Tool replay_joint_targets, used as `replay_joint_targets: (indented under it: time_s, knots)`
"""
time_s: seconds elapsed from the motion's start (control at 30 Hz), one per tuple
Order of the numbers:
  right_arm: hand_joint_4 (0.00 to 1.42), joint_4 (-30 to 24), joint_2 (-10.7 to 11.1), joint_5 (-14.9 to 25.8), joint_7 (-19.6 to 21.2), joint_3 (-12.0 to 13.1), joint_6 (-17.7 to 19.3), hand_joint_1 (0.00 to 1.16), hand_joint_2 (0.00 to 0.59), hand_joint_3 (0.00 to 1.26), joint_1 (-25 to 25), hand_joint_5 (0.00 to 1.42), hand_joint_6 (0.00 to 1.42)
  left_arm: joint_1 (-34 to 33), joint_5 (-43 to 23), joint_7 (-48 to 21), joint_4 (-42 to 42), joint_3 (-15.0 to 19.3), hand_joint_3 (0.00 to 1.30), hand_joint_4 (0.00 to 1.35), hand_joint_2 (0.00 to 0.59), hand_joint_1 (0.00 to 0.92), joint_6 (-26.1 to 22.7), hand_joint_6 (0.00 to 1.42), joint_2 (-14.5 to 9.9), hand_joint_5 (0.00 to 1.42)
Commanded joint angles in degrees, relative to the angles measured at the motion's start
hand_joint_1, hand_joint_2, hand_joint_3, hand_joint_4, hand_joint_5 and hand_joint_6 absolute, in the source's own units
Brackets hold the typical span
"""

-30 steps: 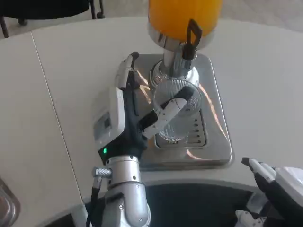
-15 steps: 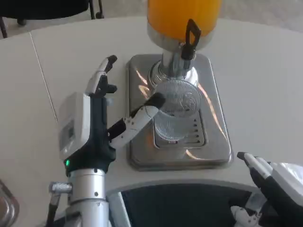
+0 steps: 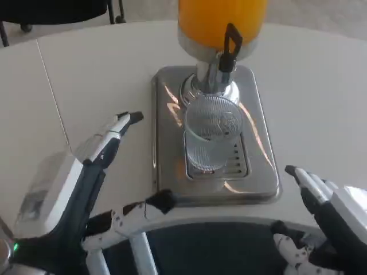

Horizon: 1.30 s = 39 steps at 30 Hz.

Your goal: Grasp the cup under the faucet to collect the drink, then remove the cup.

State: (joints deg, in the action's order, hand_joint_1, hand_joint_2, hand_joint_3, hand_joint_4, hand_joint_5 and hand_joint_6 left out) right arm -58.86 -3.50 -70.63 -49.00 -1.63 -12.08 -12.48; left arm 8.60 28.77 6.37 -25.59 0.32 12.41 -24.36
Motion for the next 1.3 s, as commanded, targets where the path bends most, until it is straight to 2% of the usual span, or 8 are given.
replay_joint_targets:
  time_s: [0.03,0.17,0.3,0.53,0.7,0.93,1.13,1.3]
  knots:
    - [0.0,-1.1,-1.7,2.7,3.8,0.0,-0.5,0.38,0.53,0.0,-0.3,0.0,0.0,5.4,-0.7,-1.9,-0.9,4.6,0.13,0.0,0.094,0.042,7.9,0.2,-4.5,0.1]
    - [0.0,-1.1,-1.8,6.5,6.8,0.5,-1.7,0.38,0.531,0.0,0.4,0.0,0.0,8.7,-1.0,-2.8,0.0,8.0,0.1,0.0,0.093,0.025,13.4,0.18,-6.7,0.08]
    - [0.0,-0.2,-1.9,11.8,10.6,1.2,-3.9,0.38,0.533,0.0,3.7,0.0,0.0,13.1,-0.7,-3.4,1.5,11.9,0.08,0.0,0.093,0.024,19.9,0.16,-9.4,0.05]
    - [0.0,5.5,-0.7,15.7,16.8,0.8,-6.6,0.27,0.528,0.0,12.4,0.0,0.0,15.9,0.9,-4.4,1.4,16.1,0.03,0.0,0.091,0.007,26.2,0.13,-10.0,0.01]
    - [0.0,11.7,0.7,18.8,20.1,1.4,-8.5,0.24,0.54,0.0,19.1,0.0,0.0,17.2,1.5,-5.2,1.2,18.2,0.02,0.0,0.095,0.008,27.7,0.12,-9.5,0.0]
    - [0.0,17.0,1.3,20.5,24.2,-1.4,-10.1,0.19,0.539,0.0,28.3,0.0,0.0,18.5,1.9,-6.5,1.4,19.7,0.02,0.0,0.096,0.009,28.4,0.11,-9.0,0.0]
    - [0.0,22.5,2.6,24.3,27.6,-3.1,-9.6,0.15,0.533,0.0,35.7,0.0,0.0,18.9,2.2,-7.4,0.3,19.6,0.02,0.0,0.096,0.009,27.9,0.11,-8.0,0.0]
    - [0.0,27.4,4.0,28.1,30.3,-3.4,-8.8,0.14,0.533,0.0,40.4,0.0,0.0,19.1,2.3,-8.1,-0.1,19.7,0.02,0.0,0.096,0.009,27.3,0.11,-7.4,0.0]
